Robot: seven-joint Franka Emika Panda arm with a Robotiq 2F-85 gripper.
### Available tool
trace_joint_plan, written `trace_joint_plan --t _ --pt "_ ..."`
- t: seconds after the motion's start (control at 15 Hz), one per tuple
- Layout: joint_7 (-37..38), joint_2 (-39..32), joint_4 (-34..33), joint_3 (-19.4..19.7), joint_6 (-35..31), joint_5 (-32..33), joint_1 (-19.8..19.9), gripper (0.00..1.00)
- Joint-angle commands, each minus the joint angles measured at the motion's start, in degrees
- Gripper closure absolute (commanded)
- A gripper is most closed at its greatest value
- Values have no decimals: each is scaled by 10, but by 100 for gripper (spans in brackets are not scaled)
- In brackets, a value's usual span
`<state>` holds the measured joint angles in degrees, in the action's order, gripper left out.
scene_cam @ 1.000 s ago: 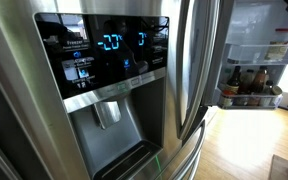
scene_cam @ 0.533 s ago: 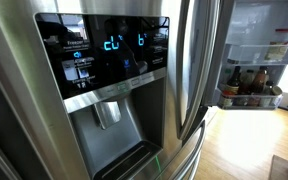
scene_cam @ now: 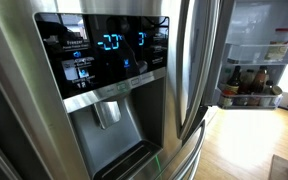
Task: Remove the green bottle from top fridge door shelf and place it on the middle fridge door shelf
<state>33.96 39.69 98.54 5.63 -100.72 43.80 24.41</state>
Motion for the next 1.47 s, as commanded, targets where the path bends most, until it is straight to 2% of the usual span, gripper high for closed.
trace_joint_plan --t 0.0,0.4,1.4 --pt "0 -14 -30 27 -37 20 -9 0" --pt "-21 -5 -8 49 -146 22 -12 0" --pt "-21 5 54 41 -271 12 -9 0"
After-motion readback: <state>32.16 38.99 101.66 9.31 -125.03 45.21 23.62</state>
